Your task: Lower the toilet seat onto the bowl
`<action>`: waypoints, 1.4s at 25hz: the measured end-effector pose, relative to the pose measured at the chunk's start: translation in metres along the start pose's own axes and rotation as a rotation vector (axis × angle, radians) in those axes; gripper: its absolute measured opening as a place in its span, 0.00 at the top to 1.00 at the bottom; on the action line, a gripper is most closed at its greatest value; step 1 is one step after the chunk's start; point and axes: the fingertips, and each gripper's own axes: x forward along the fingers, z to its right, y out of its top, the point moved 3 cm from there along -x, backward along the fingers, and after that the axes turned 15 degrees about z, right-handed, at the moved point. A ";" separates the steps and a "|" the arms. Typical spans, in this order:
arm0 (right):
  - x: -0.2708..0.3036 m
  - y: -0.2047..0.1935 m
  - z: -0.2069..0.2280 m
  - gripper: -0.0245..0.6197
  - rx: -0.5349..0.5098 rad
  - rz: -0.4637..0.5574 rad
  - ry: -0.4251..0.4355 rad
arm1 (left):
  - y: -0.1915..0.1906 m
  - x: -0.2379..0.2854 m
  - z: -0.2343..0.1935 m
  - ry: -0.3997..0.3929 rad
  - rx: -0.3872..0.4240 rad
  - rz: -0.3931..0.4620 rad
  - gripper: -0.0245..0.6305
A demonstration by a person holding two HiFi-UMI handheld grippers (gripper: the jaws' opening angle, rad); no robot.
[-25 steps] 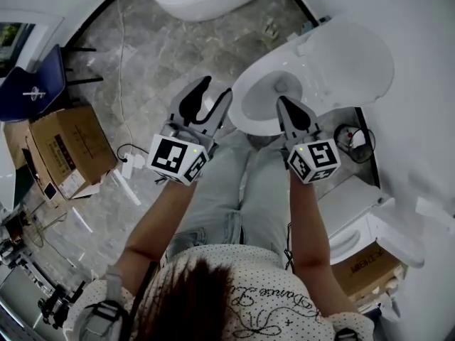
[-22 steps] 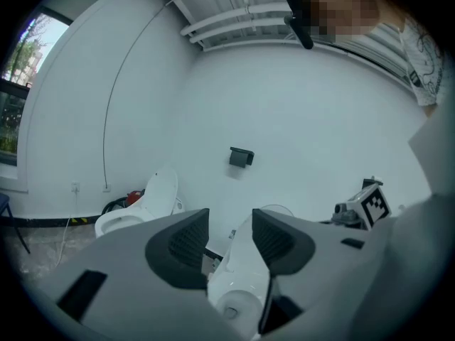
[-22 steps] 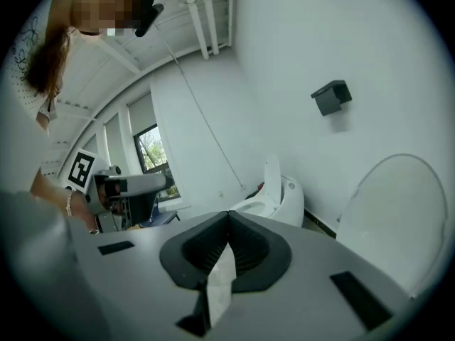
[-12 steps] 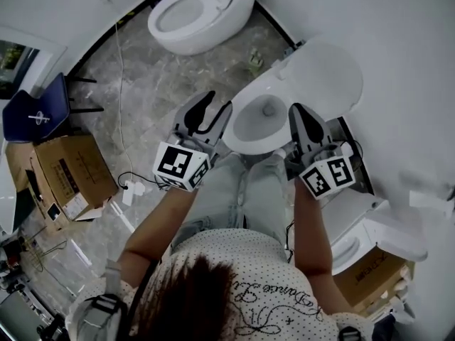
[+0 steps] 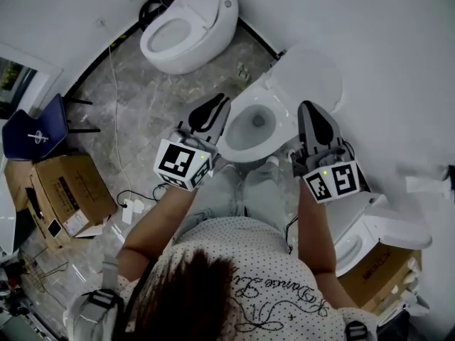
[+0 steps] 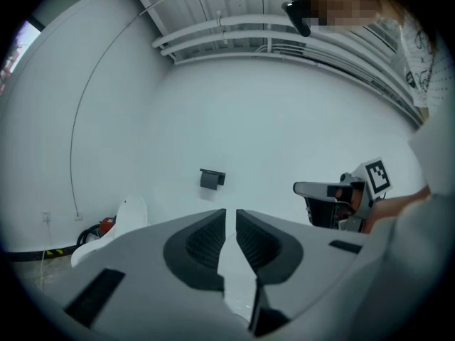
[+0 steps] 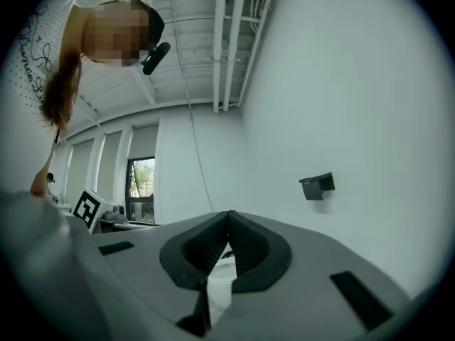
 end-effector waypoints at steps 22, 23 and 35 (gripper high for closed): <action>-0.037 0.052 0.003 0.95 -0.136 0.003 -0.174 | 0.039 0.028 0.065 -0.197 -0.006 0.069 0.95; -0.037 0.053 0.002 0.95 -0.143 0.001 -0.174 | 0.040 0.028 0.067 -0.201 -0.009 0.069 0.95; -0.050 0.053 0.008 0.95 -0.183 -0.035 -0.182 | 0.036 0.040 0.082 -0.232 -0.016 0.072 0.95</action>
